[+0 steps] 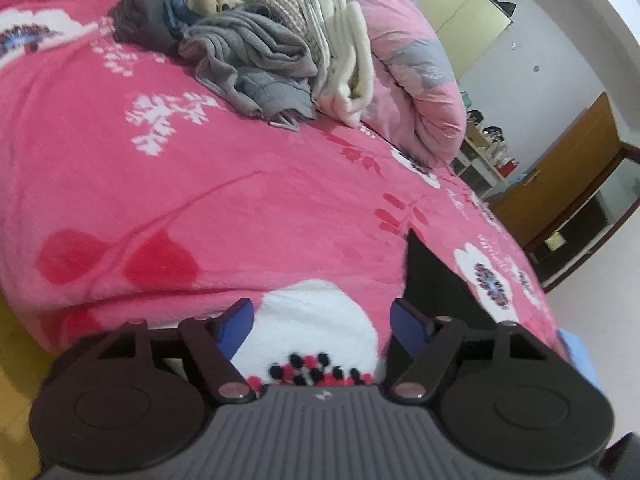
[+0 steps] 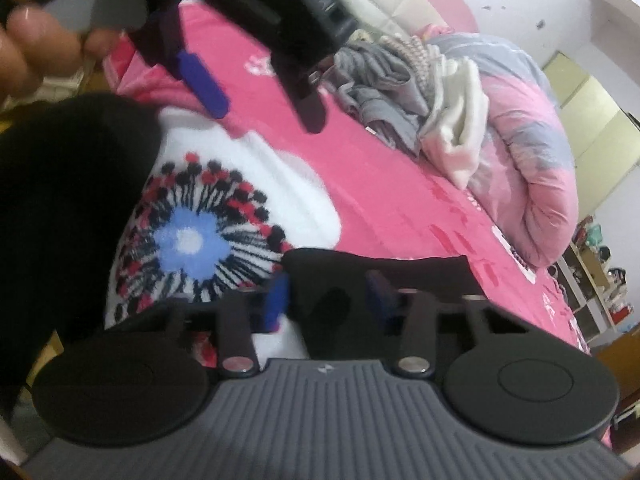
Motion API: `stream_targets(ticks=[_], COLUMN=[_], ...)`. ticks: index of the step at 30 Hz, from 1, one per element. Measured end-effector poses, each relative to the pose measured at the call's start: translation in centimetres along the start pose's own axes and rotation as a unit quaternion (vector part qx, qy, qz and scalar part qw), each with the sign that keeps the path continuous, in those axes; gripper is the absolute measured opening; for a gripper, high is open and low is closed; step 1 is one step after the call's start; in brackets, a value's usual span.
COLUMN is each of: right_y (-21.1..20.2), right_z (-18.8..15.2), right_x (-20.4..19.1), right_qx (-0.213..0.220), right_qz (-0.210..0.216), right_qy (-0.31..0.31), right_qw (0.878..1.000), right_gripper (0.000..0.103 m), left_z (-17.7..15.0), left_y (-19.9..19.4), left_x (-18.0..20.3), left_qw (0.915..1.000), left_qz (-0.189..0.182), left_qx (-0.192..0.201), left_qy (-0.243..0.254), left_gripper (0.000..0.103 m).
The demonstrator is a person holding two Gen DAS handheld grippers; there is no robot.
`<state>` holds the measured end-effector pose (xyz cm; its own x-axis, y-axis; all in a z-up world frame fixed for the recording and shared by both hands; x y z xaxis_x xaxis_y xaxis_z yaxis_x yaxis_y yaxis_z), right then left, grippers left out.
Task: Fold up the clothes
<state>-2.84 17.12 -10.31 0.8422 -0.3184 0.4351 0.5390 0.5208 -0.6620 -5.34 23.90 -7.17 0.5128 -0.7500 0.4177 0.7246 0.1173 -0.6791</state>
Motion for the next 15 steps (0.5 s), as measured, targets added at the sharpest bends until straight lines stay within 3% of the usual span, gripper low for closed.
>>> stream_targets(ticks=[1, 4, 7, 9, 15], right_y=[0.2, -1.0, -3.0, -3.9, -5.2], right_z=[-0.1, -0.4, -1.2, -1.7, -2.1], right_x=[0.1, 2.6, 5.9, 7.1, 8.0], right_qx=[-0.007, 0.02, 0.06, 0.076, 0.105], right_qz=[-0.004, -0.019, -0.012, -0.014, -0.018], right_qy=[-0.006, 0.061, 0.166, 0.196, 0.23], right_qw=[1.0, 0.998, 0.984, 0.978, 0.967], right_gripper=[0.004, 0.004, 0.004, 0.004, 0.004], left_z=[0.1, 0.5, 0.8, 1.3, 1.8], left_y=[0.3, 1.8, 4.1, 5.8, 11.9], left_x=[0.1, 0.6, 1.9, 3.6, 8.4], left_qw=[0.9999, 0.9944, 0.9747, 0.9669, 0.9532], left_qz=[-0.01, -0.072, -0.149, -0.174, -0.174], left_qx=[-0.008, -0.064, -0.142, -0.167, -0.245], left_qy=[-0.005, -0.044, -0.088, -0.083, -0.037], left_gripper=[0.072, 0.074, 0.08, 0.084, 0.084])
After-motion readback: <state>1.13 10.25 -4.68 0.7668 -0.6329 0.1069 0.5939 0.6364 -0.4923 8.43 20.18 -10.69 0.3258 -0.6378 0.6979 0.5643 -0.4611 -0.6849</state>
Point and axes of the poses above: each gripper's, at about its wrist camera, not at the fingertips, and y roughly the way its jaws point, x to its right, z to its top, the point moved 6 cm from there along y, roughly the way its jaws point, and after that the axes turned 15 degrees about z, right-handed, at the moved point
